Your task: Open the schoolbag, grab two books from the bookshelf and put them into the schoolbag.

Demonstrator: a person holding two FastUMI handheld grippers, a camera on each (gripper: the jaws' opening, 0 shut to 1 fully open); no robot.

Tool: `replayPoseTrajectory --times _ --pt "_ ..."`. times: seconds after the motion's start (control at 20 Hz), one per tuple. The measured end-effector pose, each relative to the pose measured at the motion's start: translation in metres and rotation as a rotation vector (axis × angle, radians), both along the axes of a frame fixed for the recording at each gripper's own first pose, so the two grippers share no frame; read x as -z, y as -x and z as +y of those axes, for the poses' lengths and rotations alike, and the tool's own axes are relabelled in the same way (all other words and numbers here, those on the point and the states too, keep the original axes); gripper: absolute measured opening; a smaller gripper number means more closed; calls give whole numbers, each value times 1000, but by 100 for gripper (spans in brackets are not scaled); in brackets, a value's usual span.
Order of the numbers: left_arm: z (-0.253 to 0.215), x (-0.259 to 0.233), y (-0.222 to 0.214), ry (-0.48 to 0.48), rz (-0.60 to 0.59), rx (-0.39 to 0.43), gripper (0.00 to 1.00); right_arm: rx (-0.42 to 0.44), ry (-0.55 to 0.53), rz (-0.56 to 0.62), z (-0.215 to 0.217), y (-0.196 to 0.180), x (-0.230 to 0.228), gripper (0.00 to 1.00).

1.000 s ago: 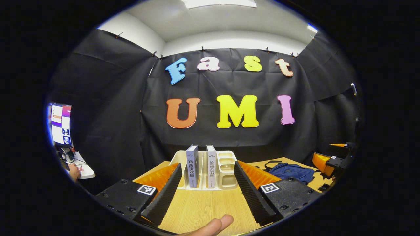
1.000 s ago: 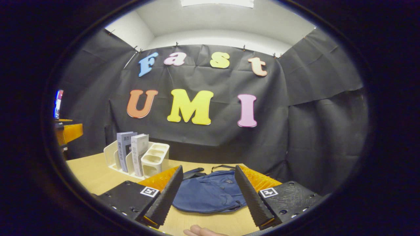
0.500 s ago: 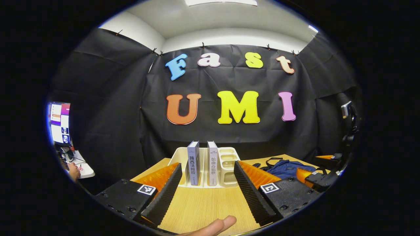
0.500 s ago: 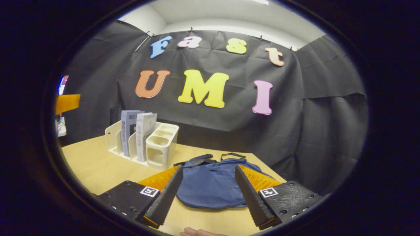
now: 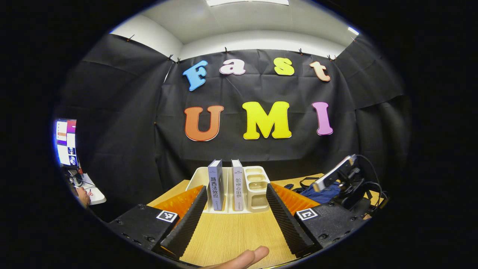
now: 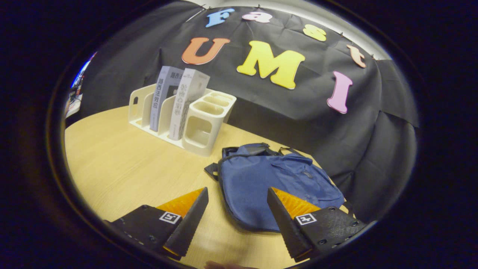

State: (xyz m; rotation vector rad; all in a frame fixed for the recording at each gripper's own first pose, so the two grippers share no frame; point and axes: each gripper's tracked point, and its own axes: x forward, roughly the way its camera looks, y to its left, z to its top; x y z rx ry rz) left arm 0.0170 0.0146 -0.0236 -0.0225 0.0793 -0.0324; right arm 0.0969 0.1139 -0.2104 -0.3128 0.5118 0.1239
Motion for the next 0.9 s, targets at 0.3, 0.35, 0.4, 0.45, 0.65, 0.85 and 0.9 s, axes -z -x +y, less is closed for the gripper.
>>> replayPoseTrajectory --times 0.3,0.35,0.4,0.45,0.65,0.85,0.9 --pt "5 22 -12 15 73 -22 99 35 150 57 -7 -28 33 94" --pt "6 25 -13 19 82 -29 99 43 160 57 -9 -32 32 94" --pt "8 27 -14 28 88 -39 99 60 176 50 -14 -35 30 93" --pt "10 30 -17 41 100 -49 99 75 179 37 -19 -36 24 93" --pt "10 35 -19 66 124 -50 100 93 196 -16 -28 -38 -4 92" --pt "14 33 -18 70 120 -55 100 123 232 -34 -40 -54 -13 92" --pt "13 32 -18 71 118 -54 99 108 246 -17 -39 -59 -6 97"
